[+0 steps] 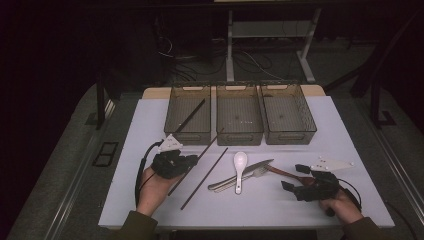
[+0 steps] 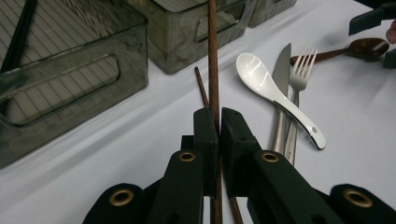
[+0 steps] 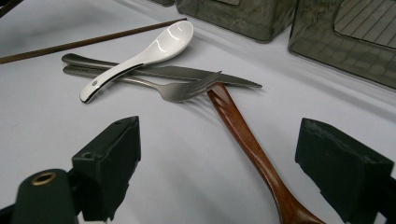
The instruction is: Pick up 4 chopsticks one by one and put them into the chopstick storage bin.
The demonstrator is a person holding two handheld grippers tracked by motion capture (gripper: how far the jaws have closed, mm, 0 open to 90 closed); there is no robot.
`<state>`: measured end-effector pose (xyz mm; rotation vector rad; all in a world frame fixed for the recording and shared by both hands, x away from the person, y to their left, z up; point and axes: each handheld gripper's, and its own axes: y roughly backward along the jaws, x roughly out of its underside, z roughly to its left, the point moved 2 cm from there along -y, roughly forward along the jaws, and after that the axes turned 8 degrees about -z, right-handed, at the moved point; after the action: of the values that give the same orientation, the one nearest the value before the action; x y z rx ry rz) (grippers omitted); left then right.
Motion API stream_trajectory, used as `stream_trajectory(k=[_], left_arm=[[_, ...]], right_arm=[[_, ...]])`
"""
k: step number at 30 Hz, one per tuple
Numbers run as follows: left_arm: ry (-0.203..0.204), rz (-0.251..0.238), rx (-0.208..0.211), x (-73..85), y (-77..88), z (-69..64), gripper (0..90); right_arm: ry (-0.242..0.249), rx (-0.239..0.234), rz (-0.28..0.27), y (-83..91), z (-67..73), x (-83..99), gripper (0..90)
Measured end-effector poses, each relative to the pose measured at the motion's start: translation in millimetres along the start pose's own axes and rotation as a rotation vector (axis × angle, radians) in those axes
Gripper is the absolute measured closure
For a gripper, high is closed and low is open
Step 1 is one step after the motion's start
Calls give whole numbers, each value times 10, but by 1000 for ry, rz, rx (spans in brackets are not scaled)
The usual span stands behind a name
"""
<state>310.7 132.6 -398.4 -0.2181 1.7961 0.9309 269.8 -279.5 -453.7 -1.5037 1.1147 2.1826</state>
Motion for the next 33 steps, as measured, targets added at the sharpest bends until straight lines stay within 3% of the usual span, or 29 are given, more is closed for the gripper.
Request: stream_trajectory(k=[16,22,33], left_arm=[[21,-51,2,-319,-41,218,844],[22,-40,3,-441,-96,295,844],[25,-56,-27,-714,-148,498,844]], right_arm=[[-4,5,1,-2,-6,4,139],[-1,3,1,-1,-6,4,139],[-6,3,-2,0,-11,2,139]])
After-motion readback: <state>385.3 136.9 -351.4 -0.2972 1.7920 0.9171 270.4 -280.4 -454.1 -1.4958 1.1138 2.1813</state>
